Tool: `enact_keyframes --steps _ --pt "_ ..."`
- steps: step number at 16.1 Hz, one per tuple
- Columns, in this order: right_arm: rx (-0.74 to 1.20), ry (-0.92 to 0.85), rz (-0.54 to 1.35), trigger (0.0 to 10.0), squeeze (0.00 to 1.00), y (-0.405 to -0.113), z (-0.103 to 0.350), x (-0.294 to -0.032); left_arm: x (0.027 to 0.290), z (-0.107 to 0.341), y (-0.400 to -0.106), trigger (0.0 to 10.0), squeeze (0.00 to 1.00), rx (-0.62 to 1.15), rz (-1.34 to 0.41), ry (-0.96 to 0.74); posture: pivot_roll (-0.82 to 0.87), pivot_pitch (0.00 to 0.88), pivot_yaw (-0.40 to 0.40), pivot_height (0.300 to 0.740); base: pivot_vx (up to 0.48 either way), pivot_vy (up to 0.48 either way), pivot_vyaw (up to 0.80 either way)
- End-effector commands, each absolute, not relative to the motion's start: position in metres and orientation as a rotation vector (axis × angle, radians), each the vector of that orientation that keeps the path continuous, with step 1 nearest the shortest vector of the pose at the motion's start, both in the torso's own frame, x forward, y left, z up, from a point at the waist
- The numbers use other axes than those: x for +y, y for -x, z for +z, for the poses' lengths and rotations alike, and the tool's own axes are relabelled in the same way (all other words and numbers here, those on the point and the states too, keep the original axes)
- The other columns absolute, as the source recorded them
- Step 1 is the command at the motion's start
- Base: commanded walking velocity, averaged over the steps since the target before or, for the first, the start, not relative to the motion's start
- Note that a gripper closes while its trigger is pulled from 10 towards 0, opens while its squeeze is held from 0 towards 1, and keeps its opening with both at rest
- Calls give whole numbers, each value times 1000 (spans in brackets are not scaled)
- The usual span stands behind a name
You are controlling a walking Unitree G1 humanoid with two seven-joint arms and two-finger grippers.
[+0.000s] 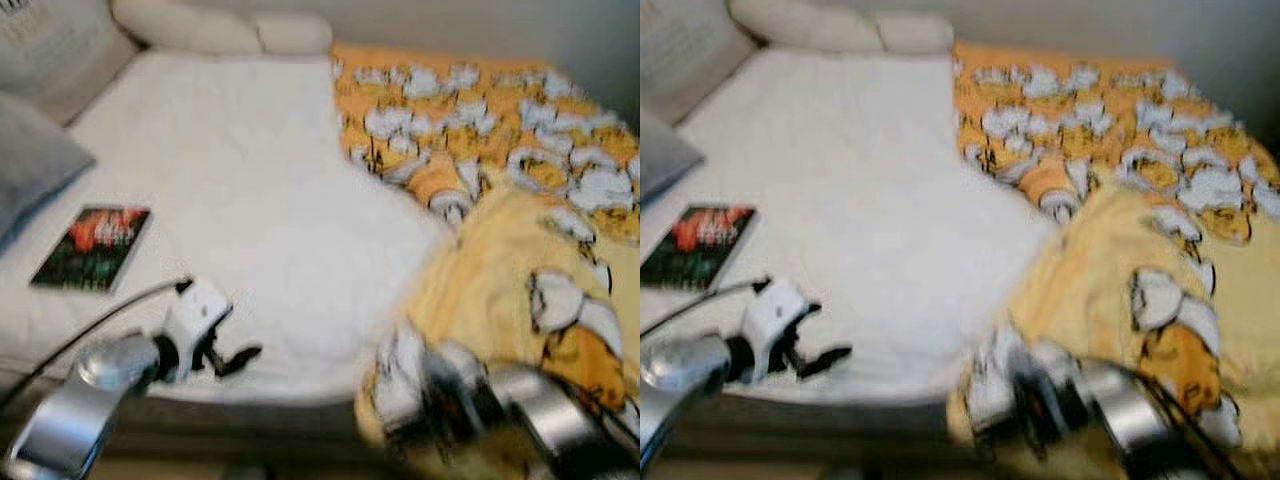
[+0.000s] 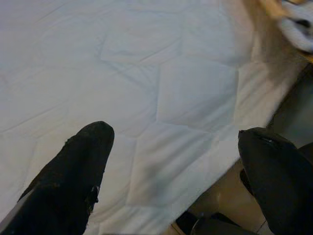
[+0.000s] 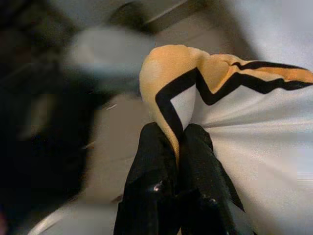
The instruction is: Clean up the room
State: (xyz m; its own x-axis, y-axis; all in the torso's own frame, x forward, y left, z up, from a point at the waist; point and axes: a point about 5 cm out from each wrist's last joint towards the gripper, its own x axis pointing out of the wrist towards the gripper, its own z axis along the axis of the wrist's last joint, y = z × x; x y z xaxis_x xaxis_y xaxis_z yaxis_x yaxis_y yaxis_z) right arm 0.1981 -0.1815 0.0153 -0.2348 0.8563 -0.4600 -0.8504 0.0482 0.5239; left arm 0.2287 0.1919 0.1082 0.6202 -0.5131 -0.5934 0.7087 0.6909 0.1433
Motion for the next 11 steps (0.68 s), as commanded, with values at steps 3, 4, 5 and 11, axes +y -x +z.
enact_keyframes --steps 3,4,5,11 --pt "924 81 1642 0 0 -177 22 -187 190 111 -228 10000 0 539 -734 -385 132 0 -47 740 0 0 0" --pt "907 167 1517 8157 0 -186 12 -186 190 110 -228 10000 0 541 -737 -387 131 0 -45 740 0 0 0" --pt "871 246 1392 10000 0 -199 6 -184 189 110 -229 10000 0 541 -742 -391 129 0 -41 740 0 0 0" --pt "764 184 1248 10000 1000 -230 21 -170 188 113 -232 10000 0 536 -751 -397 128 0 -33 740 0 0 0"
